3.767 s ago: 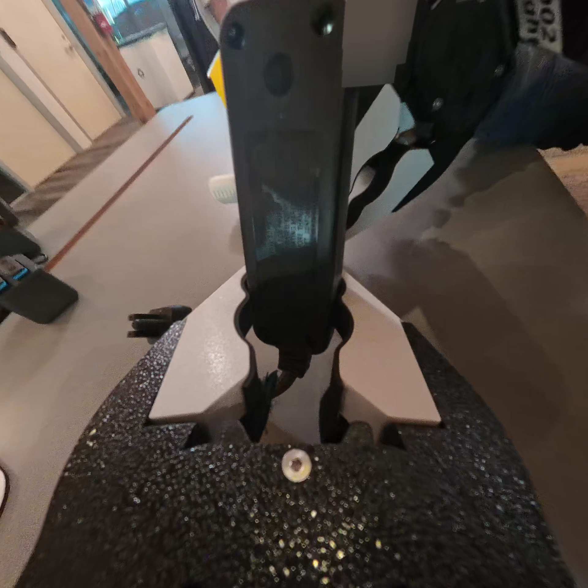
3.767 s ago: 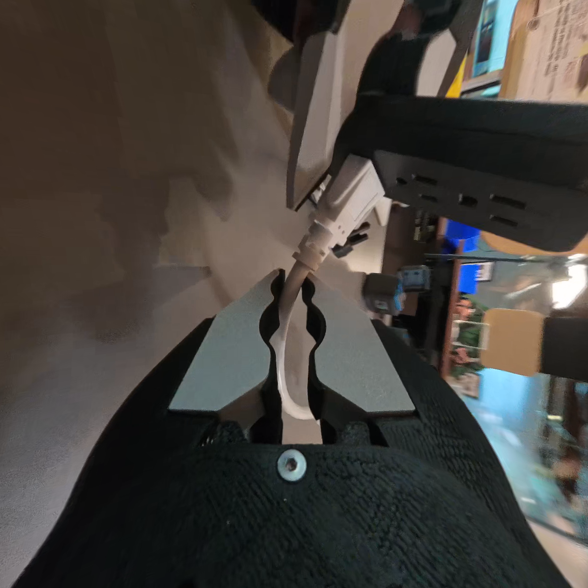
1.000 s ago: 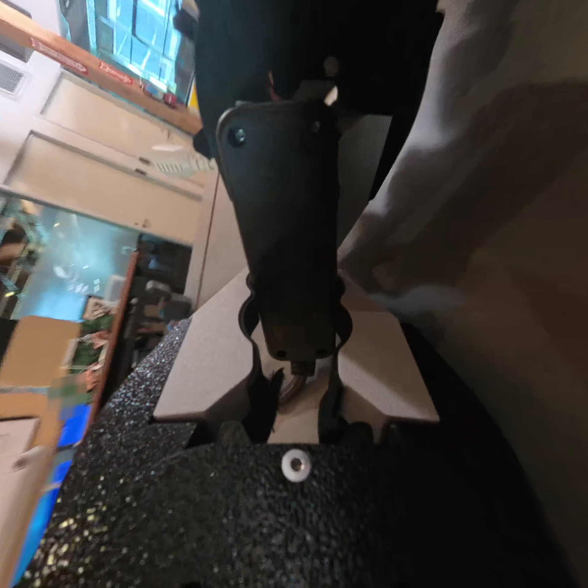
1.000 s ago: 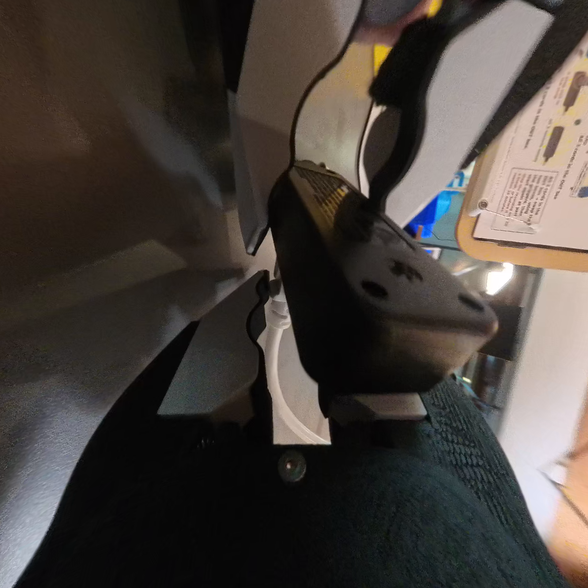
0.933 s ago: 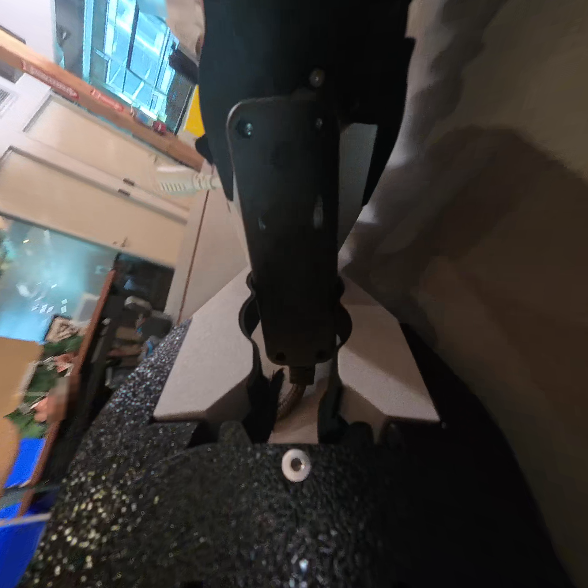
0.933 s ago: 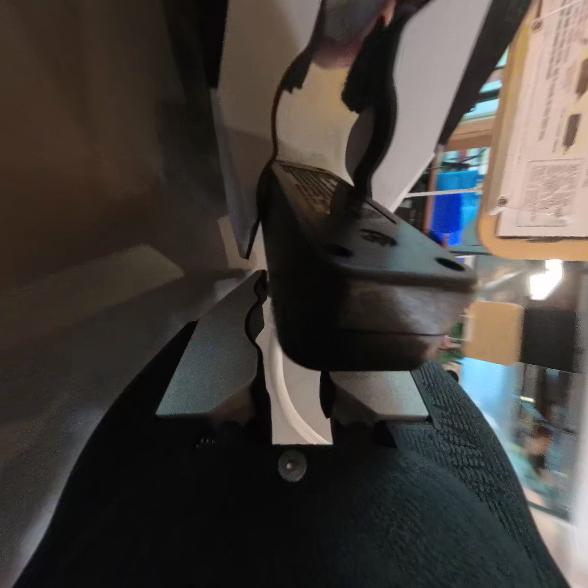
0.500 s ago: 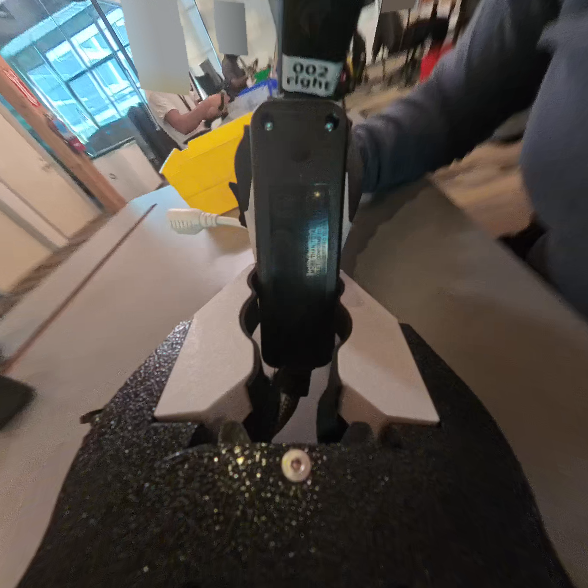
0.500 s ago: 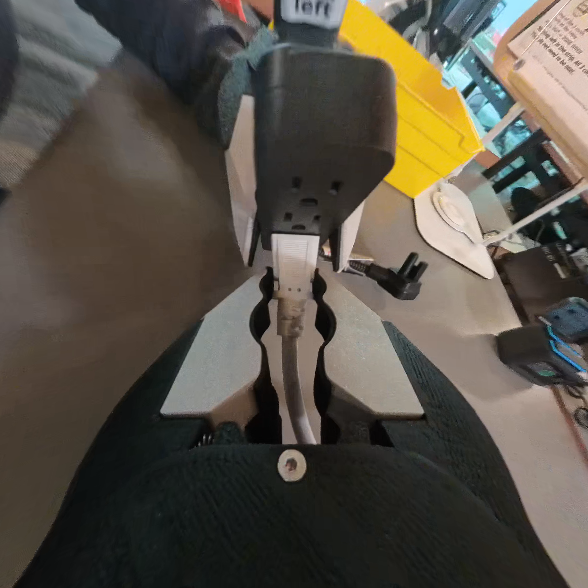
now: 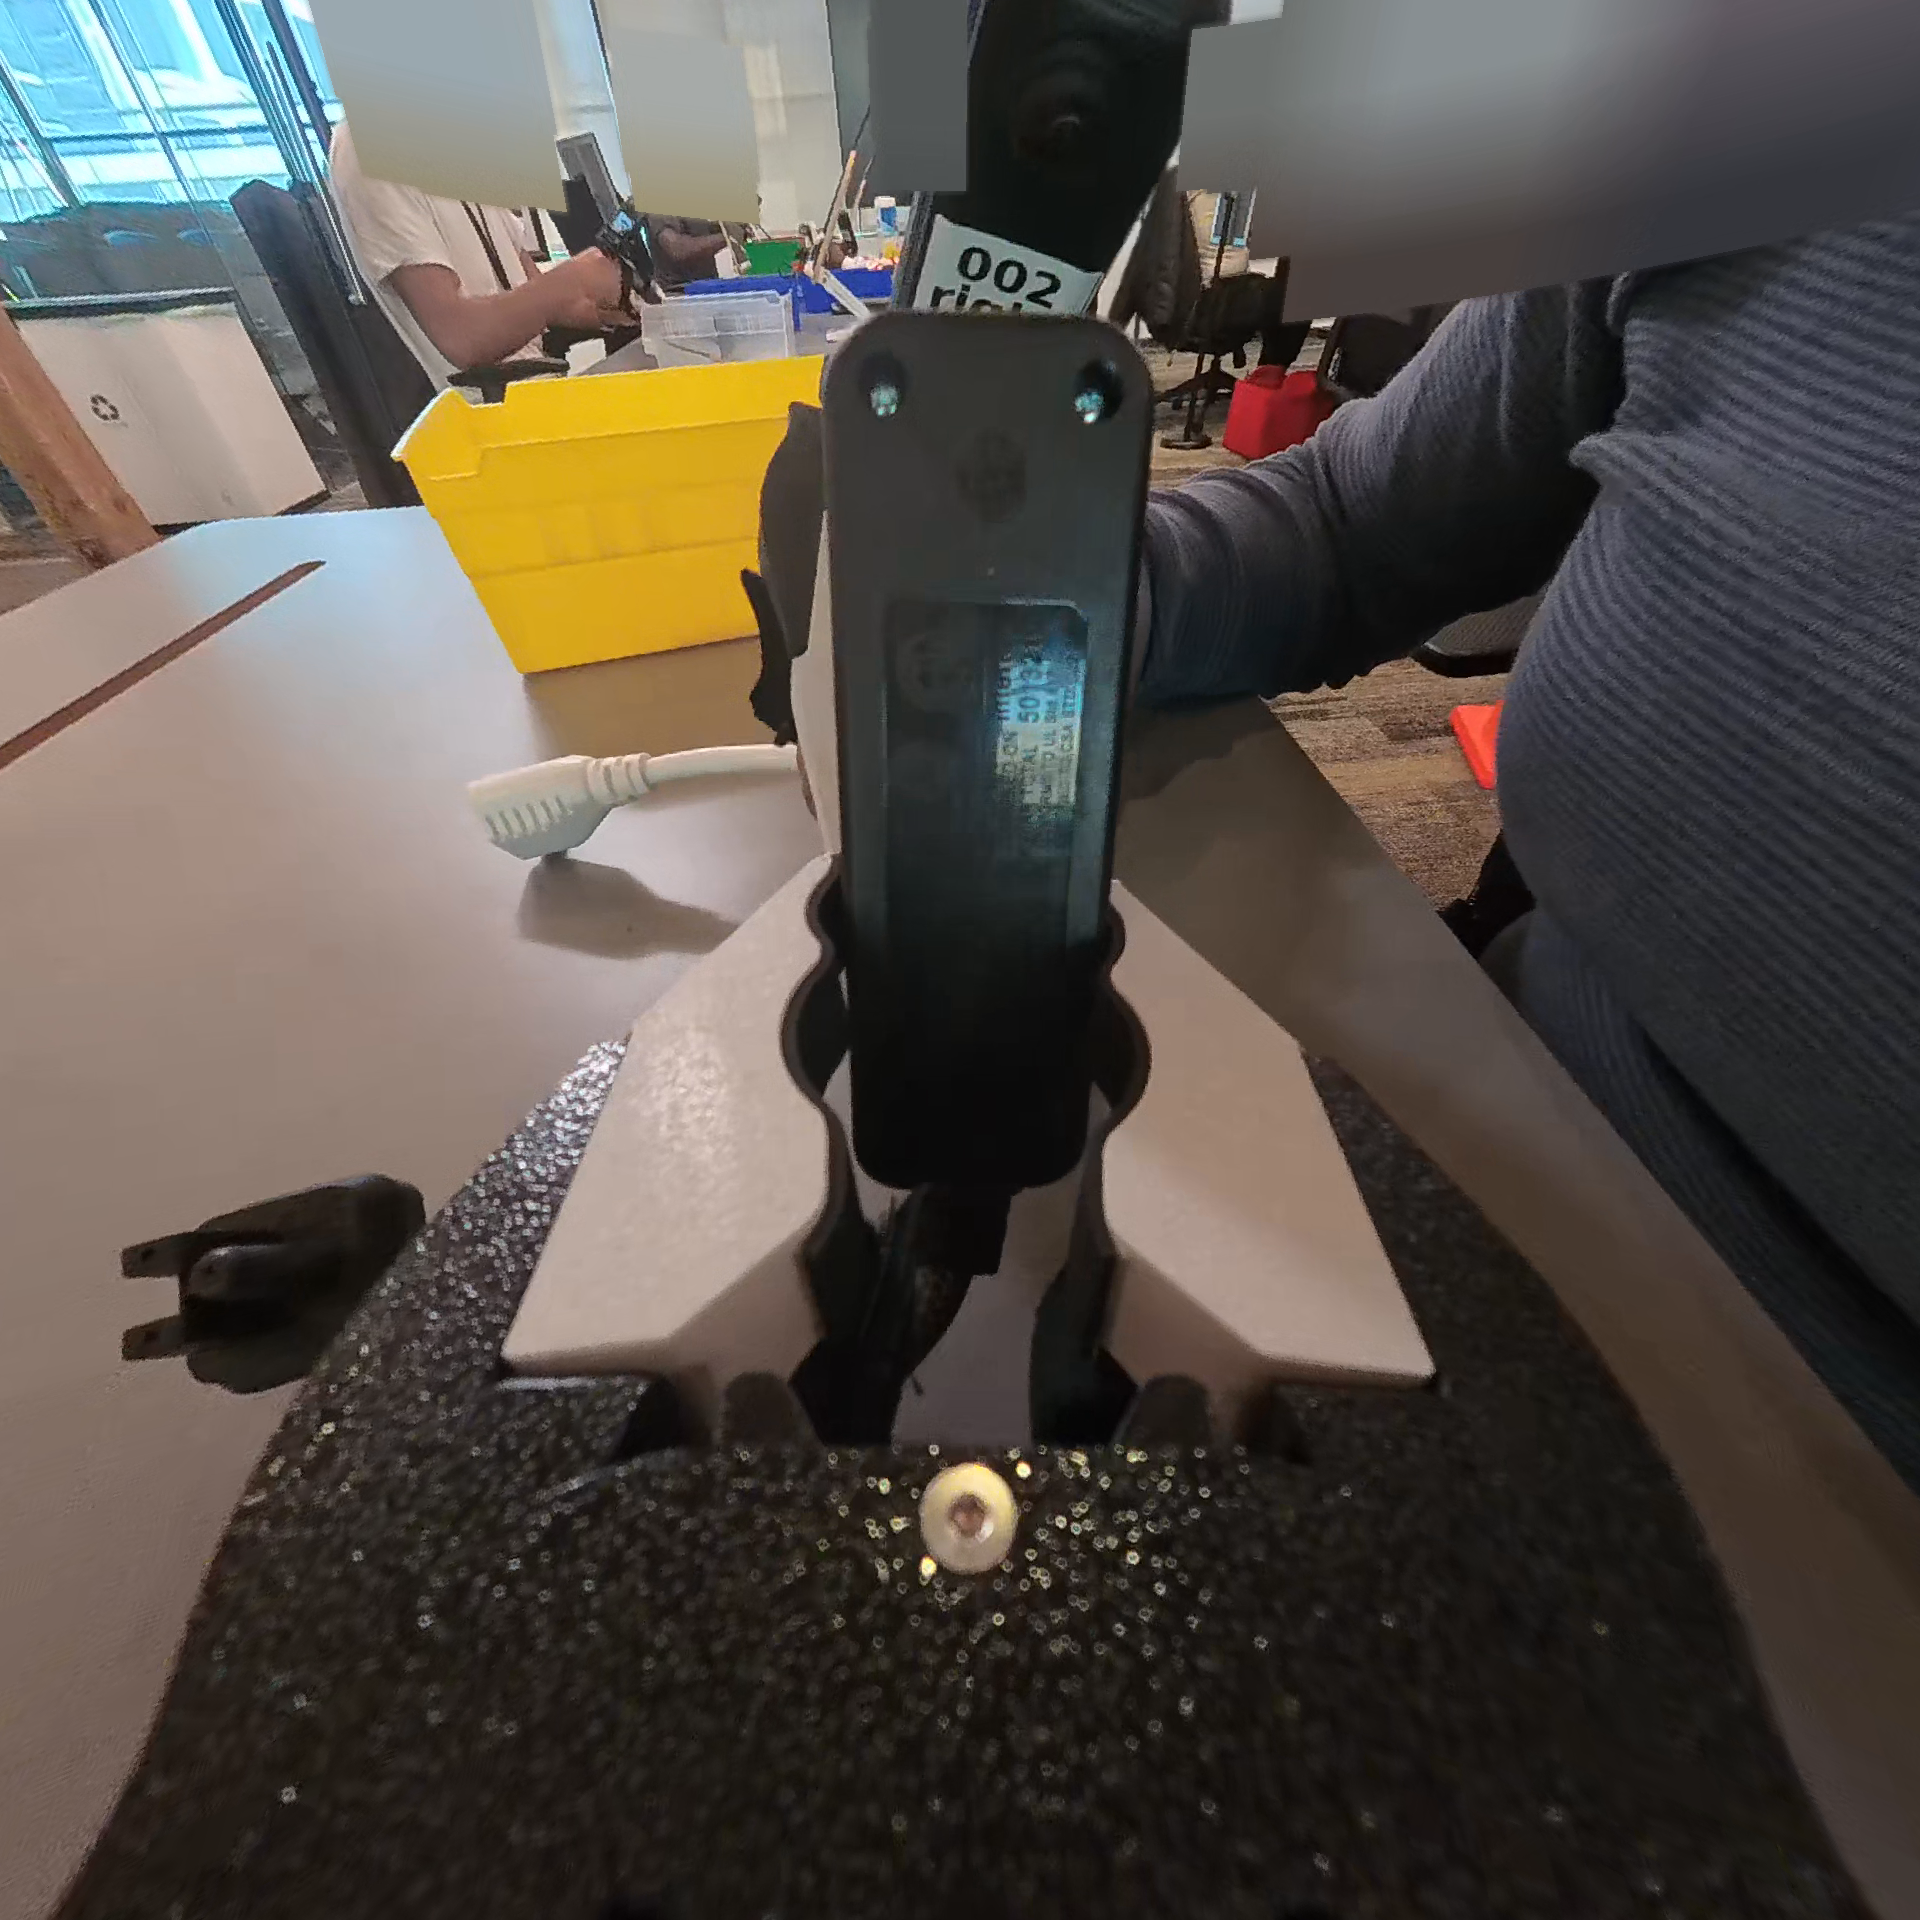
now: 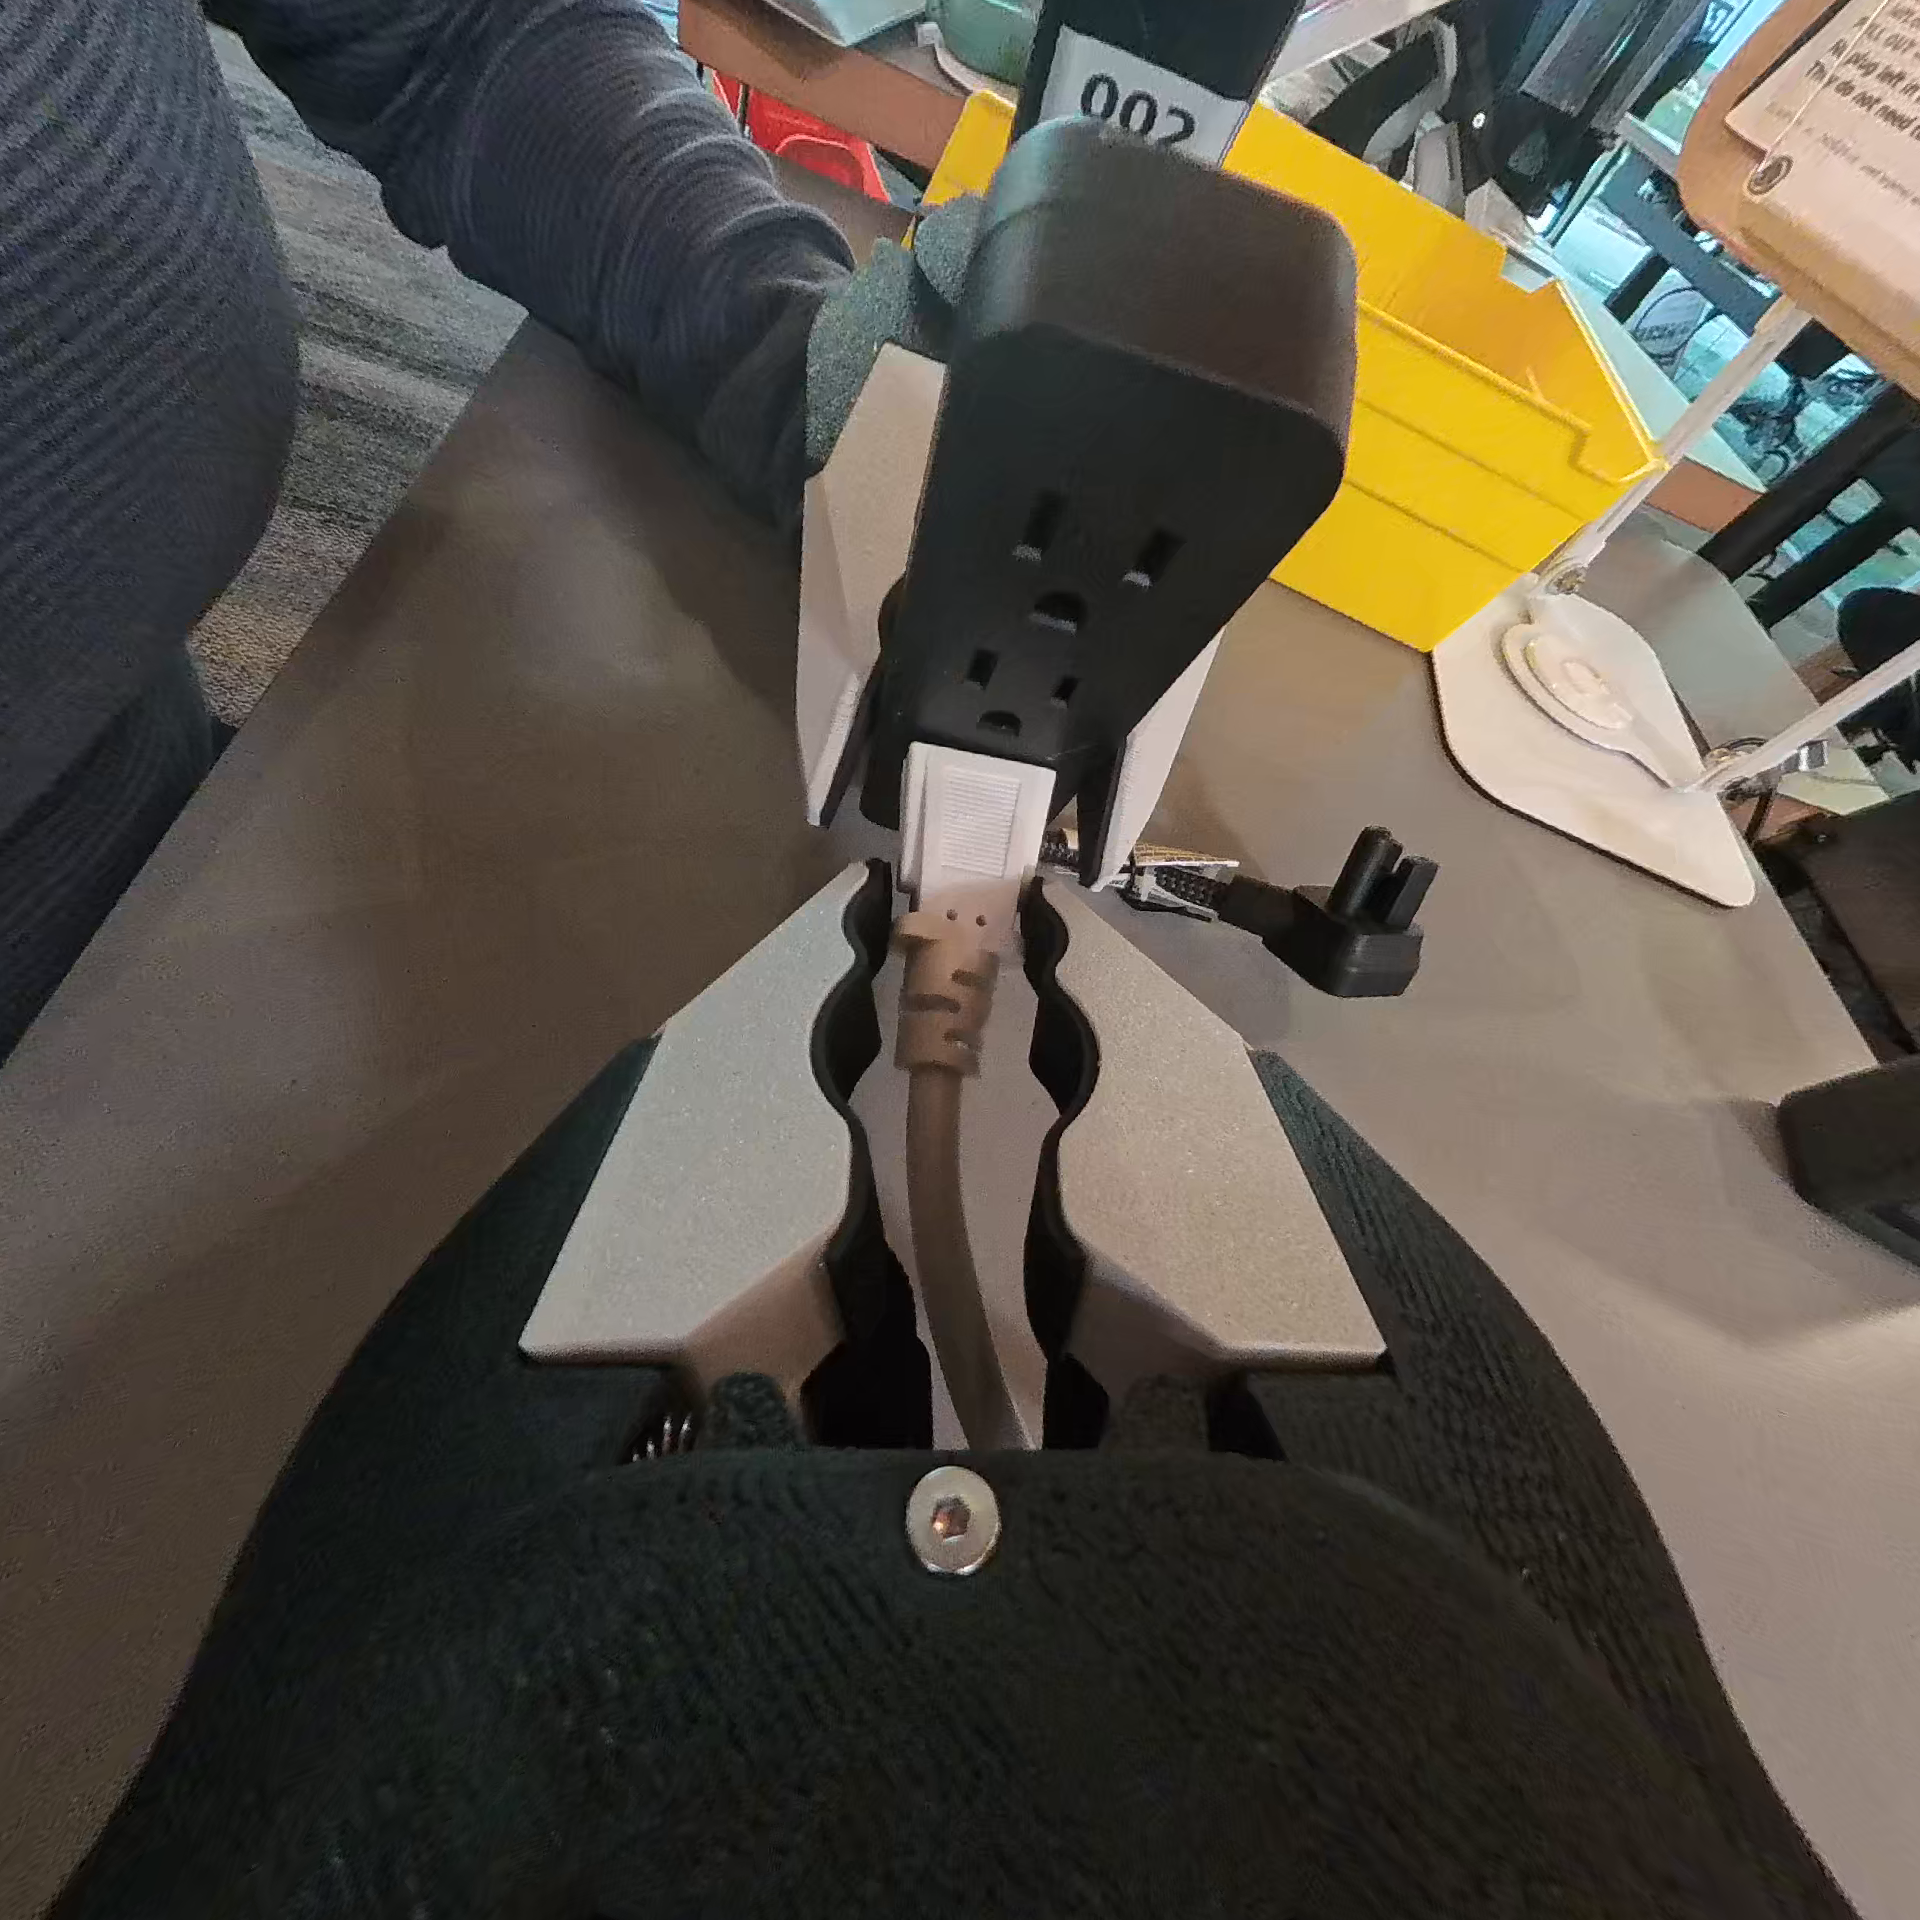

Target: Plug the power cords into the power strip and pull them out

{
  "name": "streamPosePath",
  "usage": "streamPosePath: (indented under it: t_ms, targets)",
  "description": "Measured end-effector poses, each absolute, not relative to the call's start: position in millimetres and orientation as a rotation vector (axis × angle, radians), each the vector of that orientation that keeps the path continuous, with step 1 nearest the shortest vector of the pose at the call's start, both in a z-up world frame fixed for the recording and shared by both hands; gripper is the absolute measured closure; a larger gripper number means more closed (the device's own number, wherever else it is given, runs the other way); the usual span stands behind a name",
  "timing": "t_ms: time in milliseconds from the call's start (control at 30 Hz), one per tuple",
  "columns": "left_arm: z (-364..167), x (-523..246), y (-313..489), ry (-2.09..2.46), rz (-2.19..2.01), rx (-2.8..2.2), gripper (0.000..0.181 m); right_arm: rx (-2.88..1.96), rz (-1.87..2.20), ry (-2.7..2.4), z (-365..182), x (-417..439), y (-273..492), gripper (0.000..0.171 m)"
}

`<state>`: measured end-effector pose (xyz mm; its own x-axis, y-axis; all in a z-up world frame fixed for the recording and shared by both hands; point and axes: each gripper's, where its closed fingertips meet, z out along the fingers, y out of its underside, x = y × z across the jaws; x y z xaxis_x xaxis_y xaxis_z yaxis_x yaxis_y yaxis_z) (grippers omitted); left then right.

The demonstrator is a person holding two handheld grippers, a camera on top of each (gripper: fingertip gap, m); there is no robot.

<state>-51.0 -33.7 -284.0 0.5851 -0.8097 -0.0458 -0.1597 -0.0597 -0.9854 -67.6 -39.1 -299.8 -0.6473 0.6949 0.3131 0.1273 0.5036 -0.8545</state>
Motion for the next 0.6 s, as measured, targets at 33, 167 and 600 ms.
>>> streamPosePath:
  t_ms: [33,167,600]
  targets:
    - [-284.8,-50.9,-33.8,0.846,-0.644,-1.572,0.138,-0.669,1.121,-2.093,-300.3,-67.2,-39.2,0.146]
    - [-286.3,-50.0,-35.7,0.866,-0.632,-1.571,0.139,-0.654,1.108,-2.097,-301.4,-65.9,-40.5,0.147]
    - [-291.8,-33.8,-32.7,1.117,-0.125,-1.439,0.139,-0.619,0.61,-2.09,-327.2,-83.3,-34.9,0.101]
